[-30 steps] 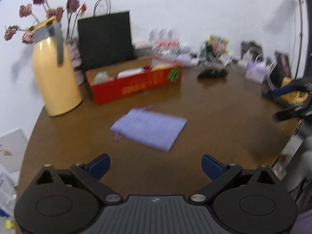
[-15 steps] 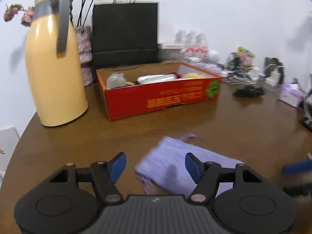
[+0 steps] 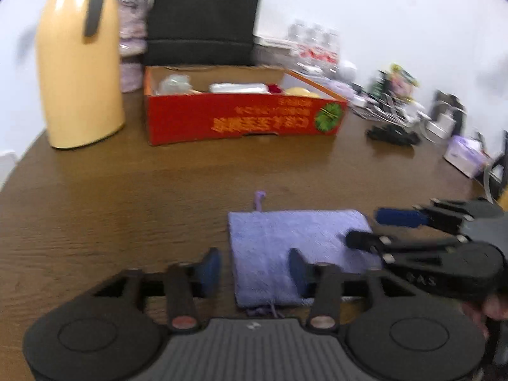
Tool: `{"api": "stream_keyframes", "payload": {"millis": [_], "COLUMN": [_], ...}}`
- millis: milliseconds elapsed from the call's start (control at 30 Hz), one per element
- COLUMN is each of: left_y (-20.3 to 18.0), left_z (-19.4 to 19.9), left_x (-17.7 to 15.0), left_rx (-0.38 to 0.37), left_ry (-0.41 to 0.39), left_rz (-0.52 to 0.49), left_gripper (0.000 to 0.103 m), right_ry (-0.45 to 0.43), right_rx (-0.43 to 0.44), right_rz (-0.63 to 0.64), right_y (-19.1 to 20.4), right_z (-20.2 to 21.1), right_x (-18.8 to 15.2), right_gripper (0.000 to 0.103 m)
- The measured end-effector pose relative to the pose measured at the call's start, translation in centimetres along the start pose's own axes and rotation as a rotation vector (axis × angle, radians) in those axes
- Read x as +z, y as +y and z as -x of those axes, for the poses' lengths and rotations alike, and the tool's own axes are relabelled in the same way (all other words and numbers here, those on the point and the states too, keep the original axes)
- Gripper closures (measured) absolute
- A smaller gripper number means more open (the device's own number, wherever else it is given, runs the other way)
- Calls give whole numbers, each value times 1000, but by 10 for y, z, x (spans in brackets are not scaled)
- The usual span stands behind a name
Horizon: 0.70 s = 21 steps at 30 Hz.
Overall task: Organize objects
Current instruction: 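Move both tools back toward the purple pouch, then grasp the purple pouch with the left tool while the right tool grasps its other edge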
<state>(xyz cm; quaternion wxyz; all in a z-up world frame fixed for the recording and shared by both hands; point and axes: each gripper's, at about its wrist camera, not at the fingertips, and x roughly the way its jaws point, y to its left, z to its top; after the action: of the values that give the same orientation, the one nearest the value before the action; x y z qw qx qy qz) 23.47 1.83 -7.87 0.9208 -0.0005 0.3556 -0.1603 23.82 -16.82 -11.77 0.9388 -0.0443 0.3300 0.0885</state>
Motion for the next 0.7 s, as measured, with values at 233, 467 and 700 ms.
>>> {"api": "stream_keyframes", "payload": {"millis": [233, 467, 700], "left_y": [-16, -44, -60], "left_z": [-8, 25, 55], "left_x": [-7, -38, -59], "left_rx": [58, 117, 102], "left_ry": [-25, -62, -66], "left_rz": [8, 39, 44], "left_gripper": [83, 99, 99], "right_ry": [-14, -31, -29], "right_rx": [-1, -8, 51], "right_rz": [13, 71, -7], "right_y": [6, 19, 6], "right_z": [-4, 3, 41], "right_x": [-3, -11, -34], "right_gripper": [60, 94, 93]}}
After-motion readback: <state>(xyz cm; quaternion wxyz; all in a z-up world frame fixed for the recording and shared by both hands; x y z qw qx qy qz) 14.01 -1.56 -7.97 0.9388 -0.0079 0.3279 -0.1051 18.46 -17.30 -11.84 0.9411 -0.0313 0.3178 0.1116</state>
